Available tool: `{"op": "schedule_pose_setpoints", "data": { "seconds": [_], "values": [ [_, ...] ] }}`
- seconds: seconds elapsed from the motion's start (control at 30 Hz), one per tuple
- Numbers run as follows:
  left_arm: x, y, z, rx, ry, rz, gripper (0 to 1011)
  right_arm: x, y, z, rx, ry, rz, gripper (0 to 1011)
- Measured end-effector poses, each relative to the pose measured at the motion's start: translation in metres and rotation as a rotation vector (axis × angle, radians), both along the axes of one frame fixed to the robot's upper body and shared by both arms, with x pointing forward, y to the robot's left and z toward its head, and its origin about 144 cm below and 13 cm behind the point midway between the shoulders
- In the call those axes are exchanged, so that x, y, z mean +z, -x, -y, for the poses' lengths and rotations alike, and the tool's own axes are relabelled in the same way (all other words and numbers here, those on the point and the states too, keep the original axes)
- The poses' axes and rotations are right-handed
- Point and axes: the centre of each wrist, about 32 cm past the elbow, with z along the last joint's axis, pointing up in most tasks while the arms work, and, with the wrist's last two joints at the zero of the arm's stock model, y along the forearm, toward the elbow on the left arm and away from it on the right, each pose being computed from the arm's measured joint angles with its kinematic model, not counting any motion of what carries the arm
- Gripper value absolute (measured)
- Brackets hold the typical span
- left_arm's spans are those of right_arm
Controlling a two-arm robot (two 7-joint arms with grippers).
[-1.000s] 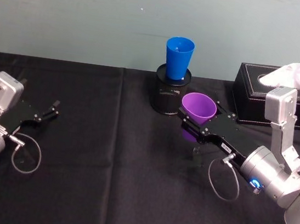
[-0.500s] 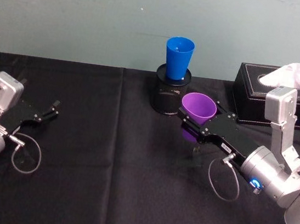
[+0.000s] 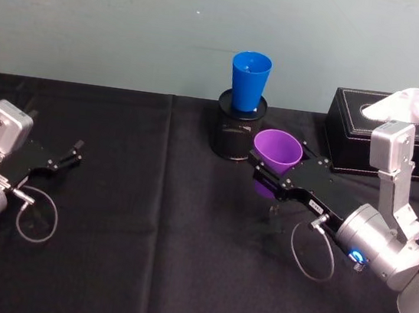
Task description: Pick up one cup with a gripper and tap it against the other cup.
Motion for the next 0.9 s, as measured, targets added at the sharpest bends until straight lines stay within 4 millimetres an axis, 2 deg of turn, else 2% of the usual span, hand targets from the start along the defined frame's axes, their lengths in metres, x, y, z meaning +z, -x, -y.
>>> {"op": "schedule_pose_setpoints", "data": {
  "seconds": [0.9],
  "values": [
    [0.0000,0.0000,0.0000,0.000,0.000,0.000,1000,0.0000,0.0000,0.0000,0.000,0.000,0.000,743]
  ]
}}
